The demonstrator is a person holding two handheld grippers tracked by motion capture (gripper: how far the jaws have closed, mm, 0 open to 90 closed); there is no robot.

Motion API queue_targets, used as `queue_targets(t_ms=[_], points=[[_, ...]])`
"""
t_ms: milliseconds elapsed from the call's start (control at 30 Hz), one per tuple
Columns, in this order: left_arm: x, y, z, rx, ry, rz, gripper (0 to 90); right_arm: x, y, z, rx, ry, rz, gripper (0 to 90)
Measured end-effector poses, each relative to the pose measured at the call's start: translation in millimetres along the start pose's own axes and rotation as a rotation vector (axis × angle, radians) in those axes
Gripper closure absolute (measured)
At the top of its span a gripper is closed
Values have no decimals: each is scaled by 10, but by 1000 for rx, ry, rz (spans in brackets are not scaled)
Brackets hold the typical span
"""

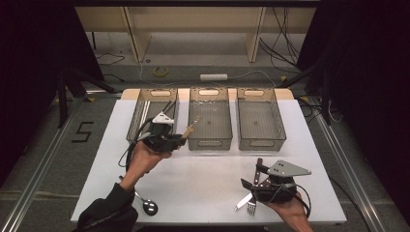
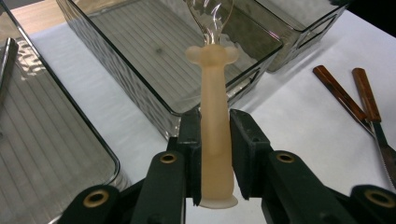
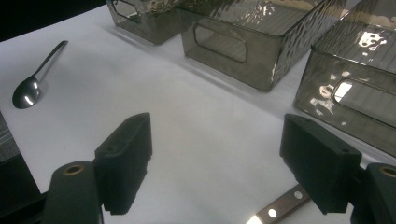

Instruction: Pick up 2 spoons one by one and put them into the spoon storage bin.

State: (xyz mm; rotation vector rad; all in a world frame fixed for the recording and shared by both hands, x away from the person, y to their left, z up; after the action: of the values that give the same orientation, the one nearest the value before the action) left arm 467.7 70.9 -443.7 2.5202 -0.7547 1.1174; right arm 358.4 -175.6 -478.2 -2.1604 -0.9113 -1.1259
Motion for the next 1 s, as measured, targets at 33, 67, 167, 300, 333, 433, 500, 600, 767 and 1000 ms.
queue_targets(t_ms=[33, 67, 167, 300, 333, 433, 500, 600, 767, 1000], points=[[17, -5, 17, -1, -3, 2, 744, 0, 0, 3, 1, 1, -1, 263], [39, -7, 32, 0, -2, -3, 744, -1, 0, 4, 1, 0, -1, 263], [97, -25, 76, 6, -1, -5, 744, -2, 3, 2, 1, -1, 1, 263], [190, -57, 148, 16, 13, -28, 744, 0, 13, -3, 2, 3, 1, 263], [213, -66, 175, 27, 13, -27, 744, 1, 14, -2, 2, 4, 3, 263], [292, -66, 248, 24, 20, -40, 744, 3, -3, 12, 4, 0, -2, 264], [342, -58, 293, 35, 21, -35, 744, 10, -22, 17, 7, 2, -8, 264], [400, -44, 328, 25, 26, -38, 744, 11, -22, 18, 9, 3, -9, 264], [442, -69, 383, 36, 25, -57, 744, 1, -6, 5, 8, 4, -4, 263], [515, -41, 467, 39, 28, -61, 744, 9, -24, 14, 11, 3, -10, 264]])
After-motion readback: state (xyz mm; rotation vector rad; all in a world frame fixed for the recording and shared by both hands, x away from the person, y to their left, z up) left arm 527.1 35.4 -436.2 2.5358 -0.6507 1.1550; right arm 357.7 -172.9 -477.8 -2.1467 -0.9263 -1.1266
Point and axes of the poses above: each handheld gripper's, and its own axes: z roughly forward along the jaws, x roughly out of its top, y roughly to its right, the point moved 9 cm from there along z, roughly forward along the jaws, and after that the axes turned 9 degrees about x, right-handed, at the moved point
